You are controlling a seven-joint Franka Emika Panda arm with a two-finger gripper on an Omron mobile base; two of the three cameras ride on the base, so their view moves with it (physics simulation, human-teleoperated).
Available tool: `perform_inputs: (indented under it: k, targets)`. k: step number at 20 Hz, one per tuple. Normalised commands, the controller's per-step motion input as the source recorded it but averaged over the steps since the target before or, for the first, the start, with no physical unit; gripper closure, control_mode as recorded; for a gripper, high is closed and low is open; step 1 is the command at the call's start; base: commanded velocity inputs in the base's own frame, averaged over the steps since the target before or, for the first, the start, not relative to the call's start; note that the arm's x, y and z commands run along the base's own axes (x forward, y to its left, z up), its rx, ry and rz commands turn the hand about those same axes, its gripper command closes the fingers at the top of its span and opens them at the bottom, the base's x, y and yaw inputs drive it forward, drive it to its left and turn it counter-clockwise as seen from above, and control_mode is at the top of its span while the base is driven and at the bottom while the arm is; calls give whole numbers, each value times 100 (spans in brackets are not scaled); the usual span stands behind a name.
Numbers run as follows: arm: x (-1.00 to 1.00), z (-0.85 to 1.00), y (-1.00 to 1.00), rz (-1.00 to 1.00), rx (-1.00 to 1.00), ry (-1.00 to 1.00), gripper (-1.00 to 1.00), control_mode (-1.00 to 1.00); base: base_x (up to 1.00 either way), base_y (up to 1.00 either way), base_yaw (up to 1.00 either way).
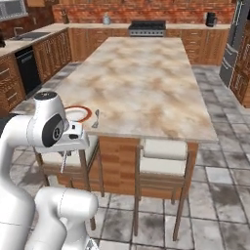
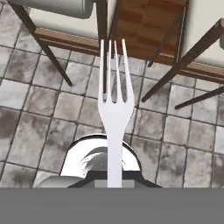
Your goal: Take the fork and place it on the left side of the plate. Then take the spoon and place it on the right side of the plate. Make sure they're directly next to the plate.
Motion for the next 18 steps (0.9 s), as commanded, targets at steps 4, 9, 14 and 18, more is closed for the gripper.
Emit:
perform_inputs:
  k: [4,9,14,18]
  targets:
    - [0,0,0,0,0,0,100,100,66,89,-1]
    - [0,0,0,0,0,0,100,100,39,93,0]
    - [0,0,0,0,0,0,100,100,71,78,0]
    - [0,0,0,0,0,0,100,100,95,42,0]
